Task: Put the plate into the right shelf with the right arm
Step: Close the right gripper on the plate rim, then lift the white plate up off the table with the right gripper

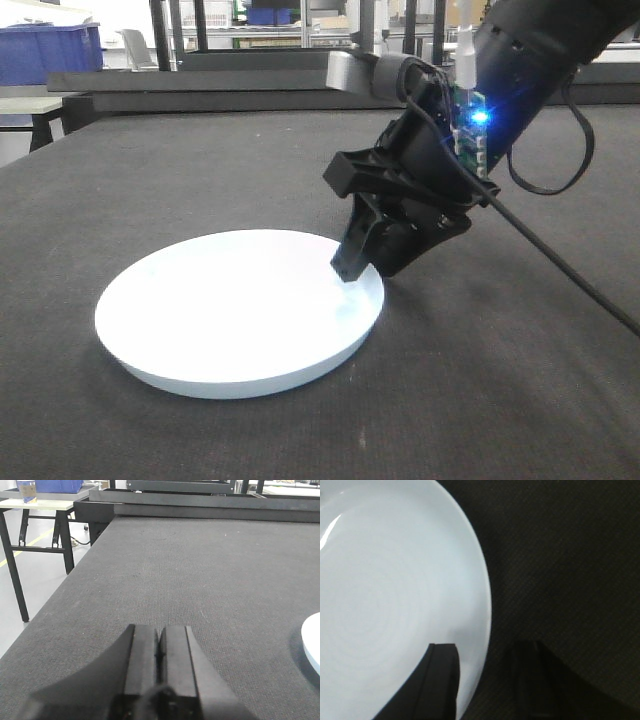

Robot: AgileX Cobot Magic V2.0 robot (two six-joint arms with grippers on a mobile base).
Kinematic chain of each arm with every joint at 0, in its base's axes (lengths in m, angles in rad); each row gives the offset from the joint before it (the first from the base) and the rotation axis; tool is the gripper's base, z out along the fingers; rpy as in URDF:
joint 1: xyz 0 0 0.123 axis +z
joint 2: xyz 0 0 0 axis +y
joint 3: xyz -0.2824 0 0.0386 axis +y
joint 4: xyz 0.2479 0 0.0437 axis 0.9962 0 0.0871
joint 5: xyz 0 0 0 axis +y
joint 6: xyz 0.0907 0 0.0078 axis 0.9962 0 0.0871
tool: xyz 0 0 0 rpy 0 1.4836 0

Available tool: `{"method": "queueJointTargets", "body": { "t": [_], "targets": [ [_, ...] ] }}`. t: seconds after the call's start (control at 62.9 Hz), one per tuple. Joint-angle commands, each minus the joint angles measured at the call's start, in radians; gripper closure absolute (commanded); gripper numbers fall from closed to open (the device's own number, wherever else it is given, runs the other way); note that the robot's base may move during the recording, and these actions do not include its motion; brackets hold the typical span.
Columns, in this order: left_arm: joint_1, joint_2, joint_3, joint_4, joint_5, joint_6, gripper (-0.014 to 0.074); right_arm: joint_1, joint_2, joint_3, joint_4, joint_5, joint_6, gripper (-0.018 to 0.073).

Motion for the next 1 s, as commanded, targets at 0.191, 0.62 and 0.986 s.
{"method": "queueJointTargets", "body": {
  "t": [0.191,0.62,0.986],
  "targets": [
    [-0.009,-0.007,0.008,-0.006,-0.088,-0.003,0.0643,0.001,-0.025,-0.032,0.015,0.009,-0.012,0.0320],
    [-0.009,-0.007,0.008,-0.006,-0.088,-0.003,0.0643,-0.004,-0.048,-0.032,0.015,0.010,-0.012,0.0504],
    [-0.009,-0.007,0.008,-0.006,-0.088,-0.003,0.0643,-0.087,-0.284,-0.032,0.015,-0.004,-0.006,0.0504]
  ]
}}
